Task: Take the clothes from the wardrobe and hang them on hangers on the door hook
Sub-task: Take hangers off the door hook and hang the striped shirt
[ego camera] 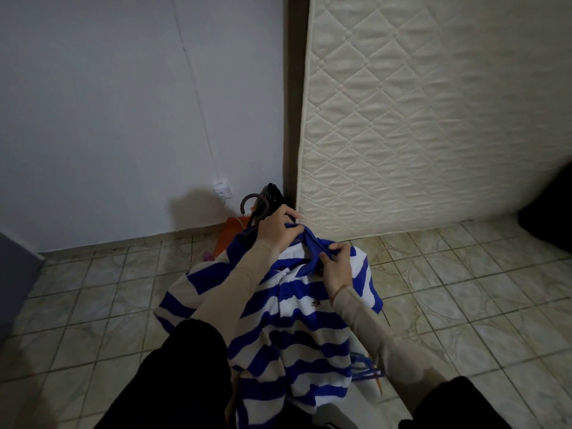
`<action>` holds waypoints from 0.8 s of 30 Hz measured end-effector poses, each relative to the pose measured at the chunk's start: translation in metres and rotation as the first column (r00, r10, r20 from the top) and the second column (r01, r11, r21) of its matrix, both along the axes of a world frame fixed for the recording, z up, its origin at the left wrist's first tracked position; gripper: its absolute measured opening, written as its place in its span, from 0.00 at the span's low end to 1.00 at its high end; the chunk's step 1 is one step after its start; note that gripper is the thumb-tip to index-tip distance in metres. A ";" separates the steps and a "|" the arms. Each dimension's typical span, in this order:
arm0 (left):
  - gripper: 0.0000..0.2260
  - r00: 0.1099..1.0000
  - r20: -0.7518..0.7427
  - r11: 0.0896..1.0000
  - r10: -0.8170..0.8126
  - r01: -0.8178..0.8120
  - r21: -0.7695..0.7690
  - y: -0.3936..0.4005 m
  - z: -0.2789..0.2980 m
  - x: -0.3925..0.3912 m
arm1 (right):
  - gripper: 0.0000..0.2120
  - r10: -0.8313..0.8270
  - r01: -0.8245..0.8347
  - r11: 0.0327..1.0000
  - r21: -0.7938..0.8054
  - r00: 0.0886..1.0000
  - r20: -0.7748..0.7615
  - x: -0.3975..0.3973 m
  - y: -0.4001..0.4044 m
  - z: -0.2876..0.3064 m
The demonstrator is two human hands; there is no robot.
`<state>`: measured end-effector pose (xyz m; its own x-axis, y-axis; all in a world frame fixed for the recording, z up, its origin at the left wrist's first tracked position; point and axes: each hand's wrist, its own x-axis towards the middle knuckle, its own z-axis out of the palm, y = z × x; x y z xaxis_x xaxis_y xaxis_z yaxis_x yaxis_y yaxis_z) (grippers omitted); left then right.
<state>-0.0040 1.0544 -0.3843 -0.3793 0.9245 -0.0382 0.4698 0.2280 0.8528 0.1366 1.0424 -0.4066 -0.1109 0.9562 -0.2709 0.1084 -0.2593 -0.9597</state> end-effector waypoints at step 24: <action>0.07 0.967 -0.256 0.970 0.011 0.052 0.239 -0.015 0.002 0.008 | 0.12 0.013 -0.296 0.895 0.333 0.764 0.645 -0.012 -0.013 0.004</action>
